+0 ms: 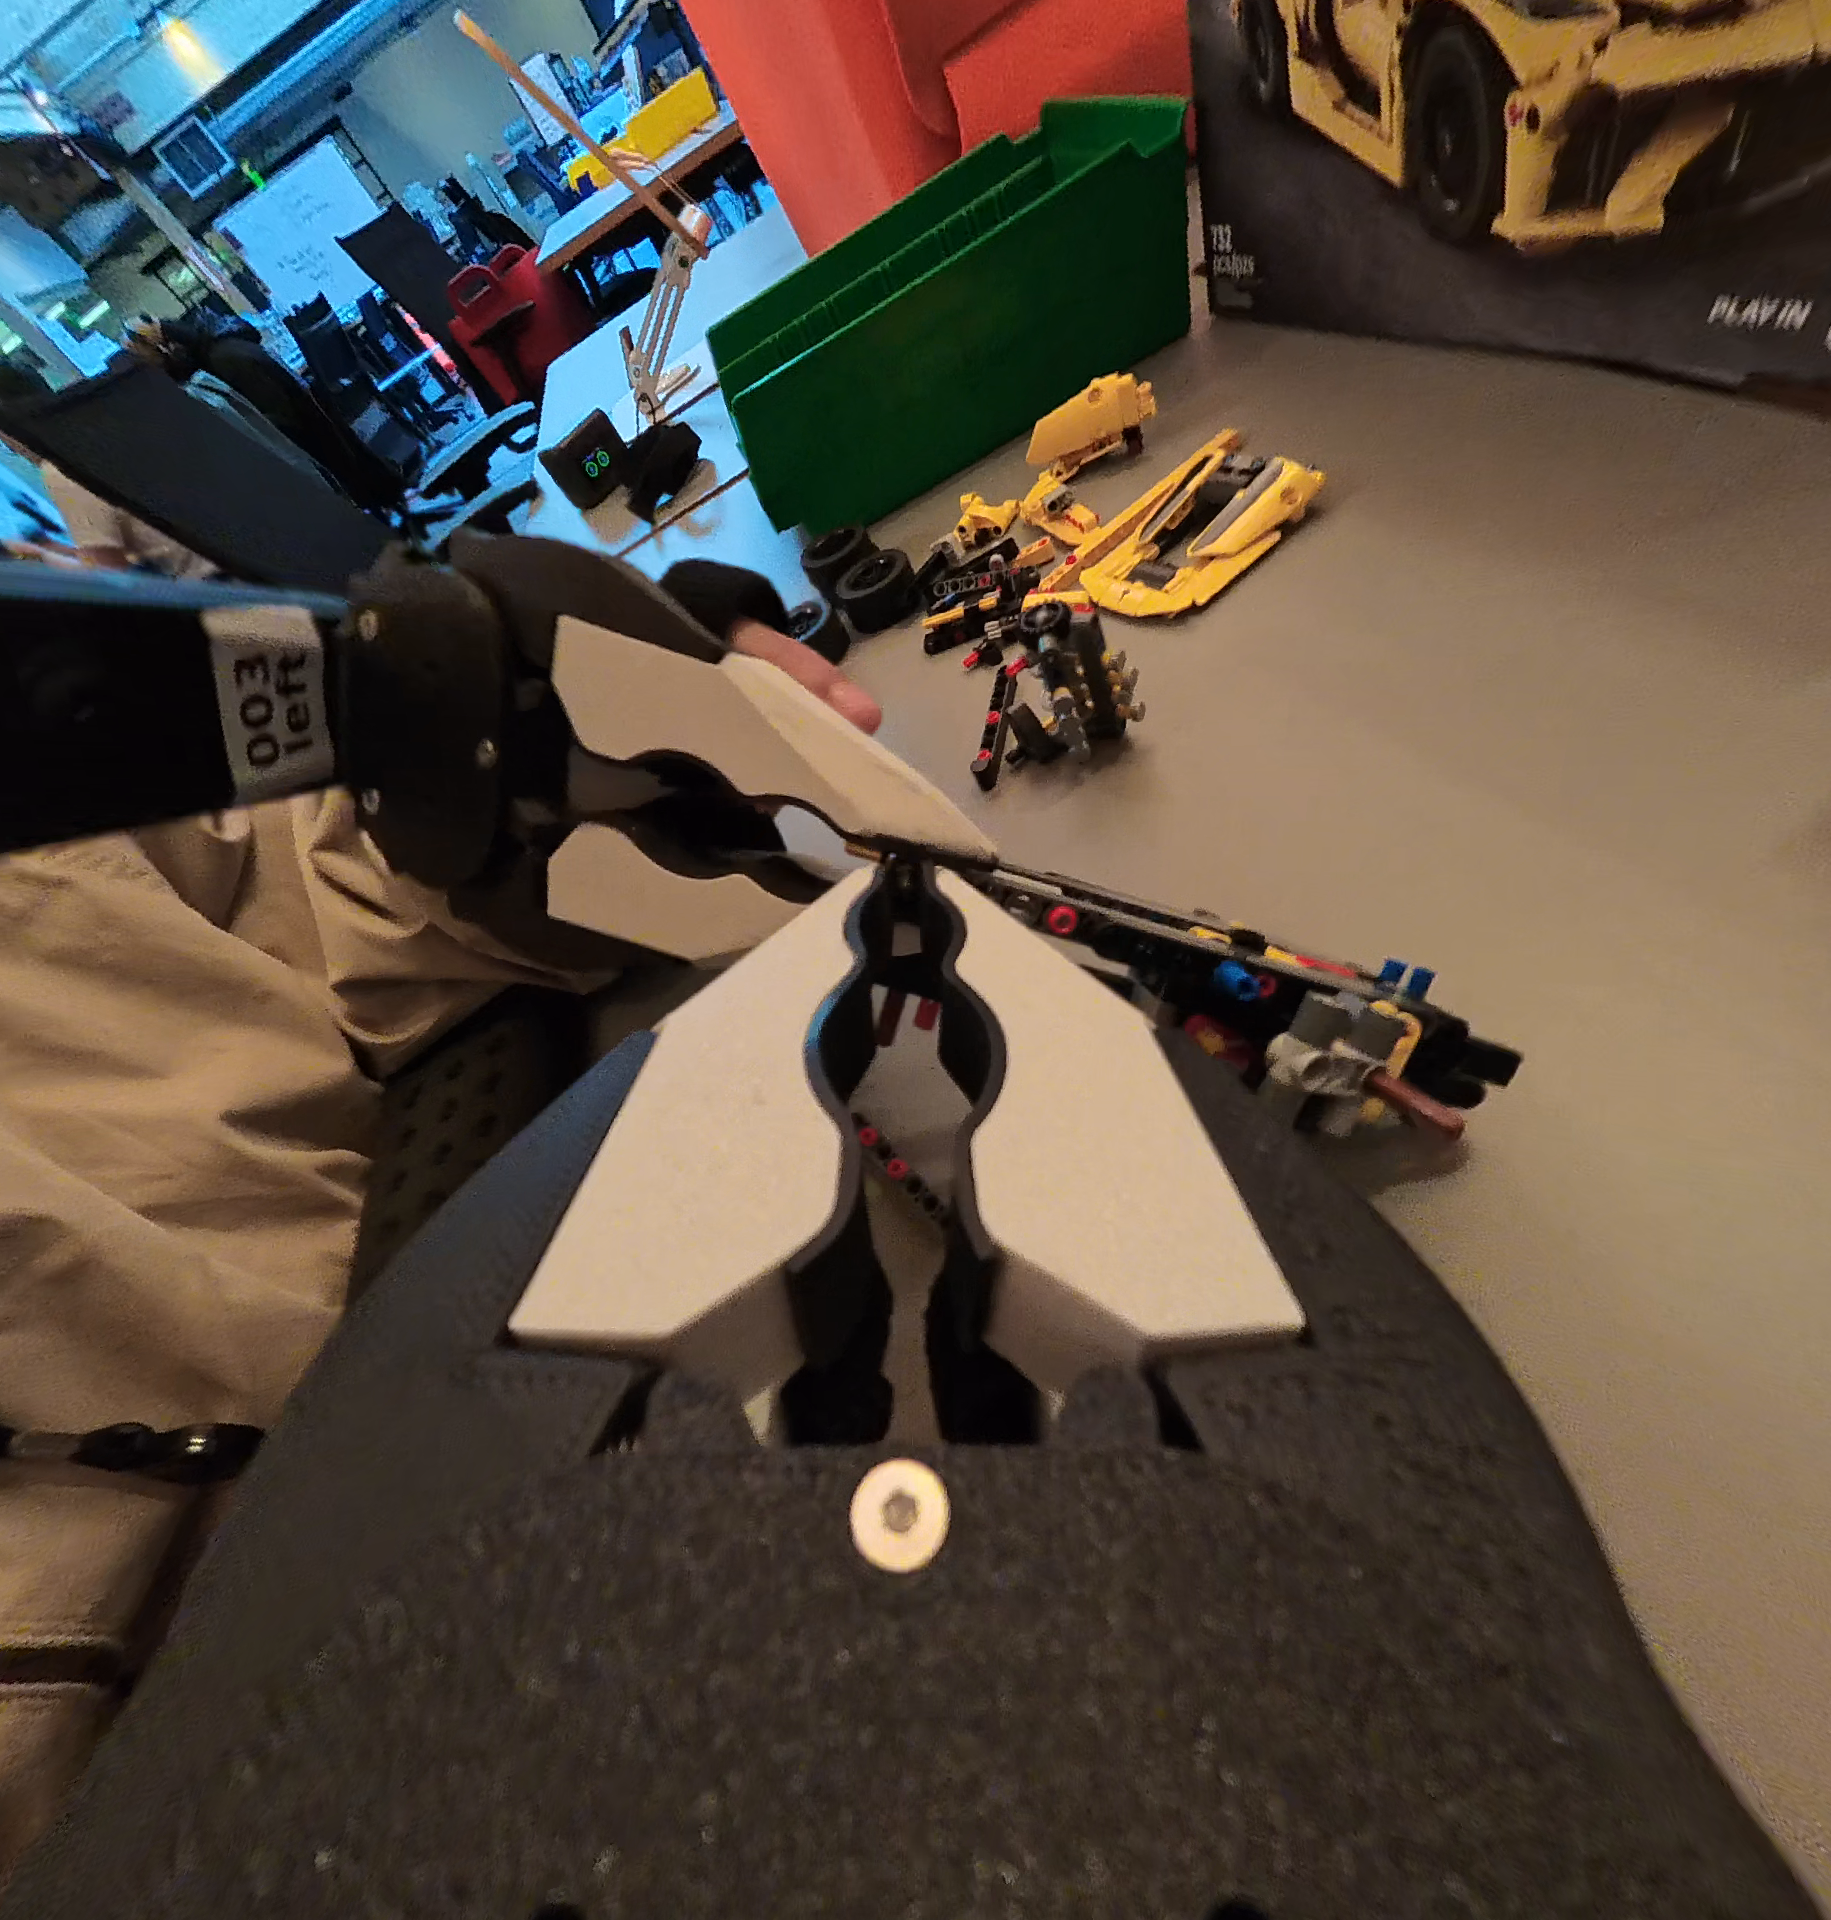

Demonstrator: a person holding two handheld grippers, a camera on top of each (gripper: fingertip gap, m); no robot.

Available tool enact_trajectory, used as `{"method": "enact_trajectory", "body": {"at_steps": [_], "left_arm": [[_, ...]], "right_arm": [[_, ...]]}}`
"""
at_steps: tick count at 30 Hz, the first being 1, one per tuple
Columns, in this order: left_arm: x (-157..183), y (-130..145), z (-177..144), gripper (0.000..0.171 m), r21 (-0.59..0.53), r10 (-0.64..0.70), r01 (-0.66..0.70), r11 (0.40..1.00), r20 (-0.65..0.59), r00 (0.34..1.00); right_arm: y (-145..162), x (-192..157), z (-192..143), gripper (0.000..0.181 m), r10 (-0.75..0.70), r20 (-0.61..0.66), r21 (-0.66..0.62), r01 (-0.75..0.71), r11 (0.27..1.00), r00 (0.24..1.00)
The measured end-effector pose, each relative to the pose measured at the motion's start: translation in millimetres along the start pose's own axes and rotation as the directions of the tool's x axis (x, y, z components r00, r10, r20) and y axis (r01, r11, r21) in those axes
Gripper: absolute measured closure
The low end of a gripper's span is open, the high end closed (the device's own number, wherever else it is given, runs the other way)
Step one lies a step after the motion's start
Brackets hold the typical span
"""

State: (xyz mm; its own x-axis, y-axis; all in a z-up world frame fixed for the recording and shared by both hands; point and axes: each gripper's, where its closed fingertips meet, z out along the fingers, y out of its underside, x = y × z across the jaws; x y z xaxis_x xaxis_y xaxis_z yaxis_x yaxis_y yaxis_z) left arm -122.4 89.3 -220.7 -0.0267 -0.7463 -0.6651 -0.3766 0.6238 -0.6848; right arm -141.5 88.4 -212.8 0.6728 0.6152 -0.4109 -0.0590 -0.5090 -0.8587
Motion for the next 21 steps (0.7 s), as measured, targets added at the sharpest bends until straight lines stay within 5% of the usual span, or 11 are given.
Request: {"method": "enact_trajectory", "body": {"at_steps": [4, 9, 16, 21], "left_arm": [[2.0, 1.9, 3.8, 0.164, -0.064, 0.106, -0.102, 0.993, 0.053, 0.993], [2.0, 0.9, 4.9, 0.164, -0.050, 0.074, -0.071, 0.996, 0.049, 0.996], [4.0, 5.7, 6.8, 0.163, -0.079, 0.104, -0.101, 0.992, 0.047, 0.993], [2.4, -0.1, 1.7, 0.164, -0.027, 0.138, -0.137, 0.990, 0.043, 0.989]], "right_arm": [[4.5, 4.0, 0.4, 0.178, 0.042, -0.035, -0.027, -0.043, 0.999, 0.998], [4.6, 4.7, -1.3, 0.178, 0.135, -0.001, -0.029, -0.135, 0.990, 0.991], [8.4, 7.7, -0.5, 0.178, 0.071, -0.053, -0.056, -0.074, 0.996, 0.996], [5.0, 1.5, -4.3, 0.179, 0.126, 0.035, -0.044, -0.124, 0.991, 0.991]]}}
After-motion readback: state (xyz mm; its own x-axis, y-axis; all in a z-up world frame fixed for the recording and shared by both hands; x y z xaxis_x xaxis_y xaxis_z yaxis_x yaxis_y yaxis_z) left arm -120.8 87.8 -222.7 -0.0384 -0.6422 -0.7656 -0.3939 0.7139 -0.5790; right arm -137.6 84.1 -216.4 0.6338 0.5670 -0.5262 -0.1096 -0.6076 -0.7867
